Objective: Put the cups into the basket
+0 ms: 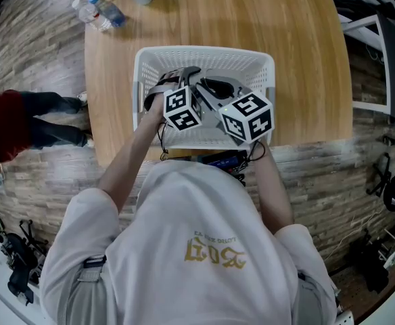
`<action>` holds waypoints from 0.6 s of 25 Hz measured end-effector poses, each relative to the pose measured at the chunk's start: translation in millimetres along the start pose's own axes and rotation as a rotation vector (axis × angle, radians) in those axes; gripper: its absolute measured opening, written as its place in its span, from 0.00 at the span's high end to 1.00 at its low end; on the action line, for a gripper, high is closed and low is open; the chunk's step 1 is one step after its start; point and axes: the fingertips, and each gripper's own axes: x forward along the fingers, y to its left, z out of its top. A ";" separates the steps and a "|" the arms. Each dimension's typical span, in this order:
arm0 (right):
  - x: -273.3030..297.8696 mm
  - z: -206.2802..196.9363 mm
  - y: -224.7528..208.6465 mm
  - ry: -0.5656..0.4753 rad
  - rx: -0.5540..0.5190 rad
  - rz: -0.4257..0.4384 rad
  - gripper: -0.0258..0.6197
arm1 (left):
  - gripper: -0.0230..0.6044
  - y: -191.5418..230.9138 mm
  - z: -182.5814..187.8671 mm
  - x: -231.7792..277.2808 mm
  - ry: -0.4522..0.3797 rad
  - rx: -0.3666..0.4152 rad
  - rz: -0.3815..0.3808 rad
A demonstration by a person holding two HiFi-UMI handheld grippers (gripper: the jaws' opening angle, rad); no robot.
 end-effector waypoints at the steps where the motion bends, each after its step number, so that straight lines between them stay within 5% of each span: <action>1: 0.4 -0.8 0.1 0.006 0.015 0.014 0.86 | 0.53 -0.4 -0.6 0.3 0.003 0.005 0.000; 15: 1.1 -7.3 -3.6 0.033 0.137 0.050 0.90 | 0.53 -2.5 -3.6 6.7 0.020 0.045 0.010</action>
